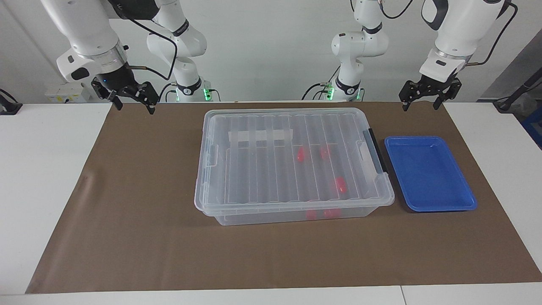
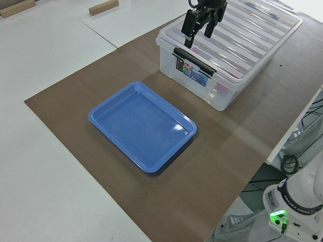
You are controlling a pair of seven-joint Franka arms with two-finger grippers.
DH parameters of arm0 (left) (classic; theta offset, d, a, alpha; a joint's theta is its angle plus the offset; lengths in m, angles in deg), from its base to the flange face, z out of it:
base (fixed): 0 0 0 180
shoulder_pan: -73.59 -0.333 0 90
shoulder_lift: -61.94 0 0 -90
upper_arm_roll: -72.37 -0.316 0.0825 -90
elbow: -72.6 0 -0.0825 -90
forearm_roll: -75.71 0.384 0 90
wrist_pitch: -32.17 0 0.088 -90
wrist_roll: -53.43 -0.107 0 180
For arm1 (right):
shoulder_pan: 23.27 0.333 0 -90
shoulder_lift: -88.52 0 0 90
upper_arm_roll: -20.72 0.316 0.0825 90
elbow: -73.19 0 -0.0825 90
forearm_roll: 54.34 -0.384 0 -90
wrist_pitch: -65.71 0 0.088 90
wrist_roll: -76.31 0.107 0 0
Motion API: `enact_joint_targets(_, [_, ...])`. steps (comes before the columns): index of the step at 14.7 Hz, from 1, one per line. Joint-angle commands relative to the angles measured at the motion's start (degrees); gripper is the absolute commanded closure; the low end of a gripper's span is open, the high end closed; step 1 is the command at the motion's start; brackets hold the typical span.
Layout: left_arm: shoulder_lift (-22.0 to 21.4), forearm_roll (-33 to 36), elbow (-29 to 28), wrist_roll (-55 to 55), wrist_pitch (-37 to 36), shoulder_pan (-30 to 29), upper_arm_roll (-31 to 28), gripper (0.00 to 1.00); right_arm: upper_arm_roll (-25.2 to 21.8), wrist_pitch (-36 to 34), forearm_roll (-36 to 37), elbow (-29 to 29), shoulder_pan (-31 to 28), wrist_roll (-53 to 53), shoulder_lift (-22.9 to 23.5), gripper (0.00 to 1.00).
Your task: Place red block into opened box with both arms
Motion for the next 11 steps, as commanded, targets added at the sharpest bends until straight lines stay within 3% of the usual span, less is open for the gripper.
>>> enact_joint_targets(1, [-0.4,-0.71,-0.35,-0.24,-0.4,-0.32,0.0,0.0,0.36,0.81,-0.97,-2.21,-0.6,1.23,-1.75,0.0])
enact_joint_targets(11, [-0.31,-0.71,-0.35,-0.24,-0.4,-0.32,0.0,0.0,0.0,2.04,-2.38,-2.21,-0.87,1.31,-1.66,0.0])
